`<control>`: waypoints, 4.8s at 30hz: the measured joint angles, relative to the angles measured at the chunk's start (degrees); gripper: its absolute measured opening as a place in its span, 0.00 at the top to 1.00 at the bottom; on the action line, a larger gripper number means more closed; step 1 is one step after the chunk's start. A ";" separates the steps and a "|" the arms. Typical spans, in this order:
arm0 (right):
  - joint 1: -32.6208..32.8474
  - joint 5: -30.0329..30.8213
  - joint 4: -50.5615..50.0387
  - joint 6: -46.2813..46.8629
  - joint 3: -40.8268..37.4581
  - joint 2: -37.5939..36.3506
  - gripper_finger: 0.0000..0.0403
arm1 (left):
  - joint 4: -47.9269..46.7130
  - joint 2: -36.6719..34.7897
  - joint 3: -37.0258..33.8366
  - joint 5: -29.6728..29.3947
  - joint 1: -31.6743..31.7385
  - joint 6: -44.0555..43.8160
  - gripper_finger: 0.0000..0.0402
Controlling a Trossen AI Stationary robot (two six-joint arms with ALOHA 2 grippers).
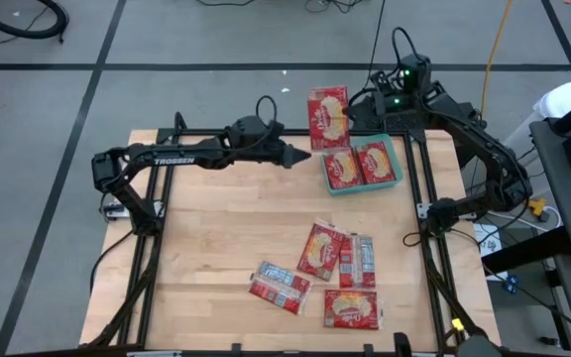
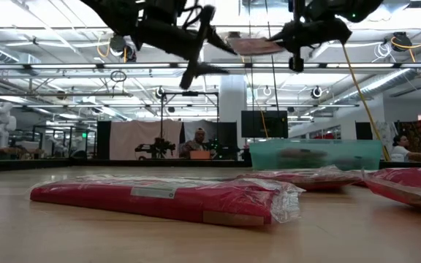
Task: Sort popcorn bags into baskets
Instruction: Put the red popcorn bag into the light blue bin
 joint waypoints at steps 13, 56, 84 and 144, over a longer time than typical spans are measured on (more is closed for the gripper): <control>-5.87 23.47 -41.08 -26.86 0.00 -1.63 1.00 | -16.42 0.05 -0.01 2.45 -1.54 1.13 0.31; -7.01 46.65 -54.03 -28.81 0.00 3.43 1.00 | -16.67 0.05 -0.06 16.44 -3.43 7.23 0.56; -5.46 52.49 -47.99 -18.74 -7.52 3.38 0.79 | -16.67 0.05 -0.08 19.64 -3.11 8.66 0.56; 13.99 48.06 -28.07 5.70 -20.17 -12.32 1.00 | -54.32 0.05 -1.29 14.45 -6.51 22.41 0.56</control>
